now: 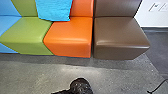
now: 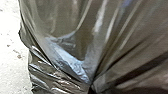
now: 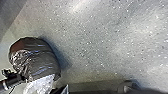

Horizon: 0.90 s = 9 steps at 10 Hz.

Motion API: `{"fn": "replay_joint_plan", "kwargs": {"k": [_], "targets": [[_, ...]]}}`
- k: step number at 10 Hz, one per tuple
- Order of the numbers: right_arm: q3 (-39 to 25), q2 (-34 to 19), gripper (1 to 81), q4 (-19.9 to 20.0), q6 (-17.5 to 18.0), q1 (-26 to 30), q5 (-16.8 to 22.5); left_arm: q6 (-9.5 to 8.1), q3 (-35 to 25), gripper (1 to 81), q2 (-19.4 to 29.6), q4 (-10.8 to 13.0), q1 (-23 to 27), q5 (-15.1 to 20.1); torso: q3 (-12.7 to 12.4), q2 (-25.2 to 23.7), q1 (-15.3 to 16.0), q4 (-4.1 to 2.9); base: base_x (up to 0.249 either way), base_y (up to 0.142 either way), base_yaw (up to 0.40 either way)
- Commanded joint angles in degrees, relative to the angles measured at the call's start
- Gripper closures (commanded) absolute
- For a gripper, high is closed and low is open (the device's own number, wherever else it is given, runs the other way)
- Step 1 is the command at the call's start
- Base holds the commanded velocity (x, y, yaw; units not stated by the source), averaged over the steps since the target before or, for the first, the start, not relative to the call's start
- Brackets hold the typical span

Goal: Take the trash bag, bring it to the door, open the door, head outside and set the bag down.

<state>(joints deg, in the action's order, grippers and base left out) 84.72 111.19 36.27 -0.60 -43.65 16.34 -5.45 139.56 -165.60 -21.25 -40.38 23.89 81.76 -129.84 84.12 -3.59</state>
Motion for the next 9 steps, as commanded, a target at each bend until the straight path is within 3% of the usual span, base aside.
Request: {"fn": "replay_joint_plan", "kwargs": {"k": [1, 4, 9], "targets": [[-0.89, -3.32, 1.0, 1.44, -0.11, 2.91, 5.02, -0.09, -1.04, 81.1, 0.61, -1.43, 4.2, 5.02, -5.47, 5.49, -3.54, 0.0, 0.0, 0.0, 0.0], [-0.62, -2.62, 1.0, 1.35, -0.63, 1.68, 5.02, -0.09, -1.04, 81.1, 0.79, -1.43, 4.03, 5.02, -10.18, 10.61, -6.84, 0.0, 0.0, 0.0, 0.0], [-0.62, -1.21, 1.0, 1.26, -0.72, -2.01, 4.76, -0.09, -1.04, 81.1, 1.67, -1.34, 2.98, 5.02, -20.66, 20.94, -13.55, 0.0, 0.0, 0.0, 0.0]]}}
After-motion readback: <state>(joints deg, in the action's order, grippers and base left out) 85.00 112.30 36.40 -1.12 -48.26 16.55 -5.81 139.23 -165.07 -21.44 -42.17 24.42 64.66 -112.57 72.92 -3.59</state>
